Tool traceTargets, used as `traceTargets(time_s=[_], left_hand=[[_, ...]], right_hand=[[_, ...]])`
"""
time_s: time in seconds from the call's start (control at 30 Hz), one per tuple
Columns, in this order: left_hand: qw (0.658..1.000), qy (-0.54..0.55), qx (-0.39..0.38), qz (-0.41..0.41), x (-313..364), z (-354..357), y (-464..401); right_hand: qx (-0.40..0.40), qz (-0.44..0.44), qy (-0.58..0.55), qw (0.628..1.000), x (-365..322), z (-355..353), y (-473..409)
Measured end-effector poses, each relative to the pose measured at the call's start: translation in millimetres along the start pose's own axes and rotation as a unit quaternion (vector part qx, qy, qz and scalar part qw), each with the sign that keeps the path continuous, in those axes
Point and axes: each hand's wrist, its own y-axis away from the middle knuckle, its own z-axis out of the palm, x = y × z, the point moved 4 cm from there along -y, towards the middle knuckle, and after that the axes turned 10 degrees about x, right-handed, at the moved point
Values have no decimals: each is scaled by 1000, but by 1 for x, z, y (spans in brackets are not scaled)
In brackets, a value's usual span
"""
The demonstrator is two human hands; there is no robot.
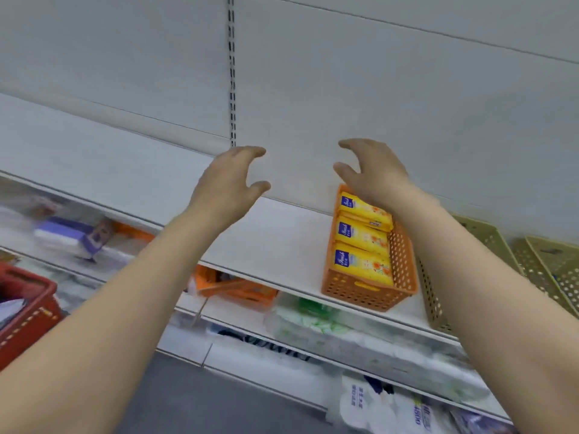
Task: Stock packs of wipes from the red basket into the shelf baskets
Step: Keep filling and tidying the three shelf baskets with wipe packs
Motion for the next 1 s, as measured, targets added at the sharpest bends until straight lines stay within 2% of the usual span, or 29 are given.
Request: traceTargets(time_s=[0.17, 0.27, 0.5, 0.73, 1.0], left_hand=[[998, -27, 43, 33, -82, -100, 82], [998, -36, 50, -6, -140, -150, 141], [995, -62, 39, -73, -255, -216, 224], [990, -62, 44, -116, -361, -244, 212], [980, -104, 12, -166, -519, -266, 124]], right_hand=[[68, -44, -48, 996, -134, -1, 69], [85, -50, -94, 991, -215, 28, 123], [-45, -89, -136, 986, -358, 128, 190], [-80, -134, -157, 975, -449, 212, 146], [-131, -124, -195, 964, -556, 340, 31]])
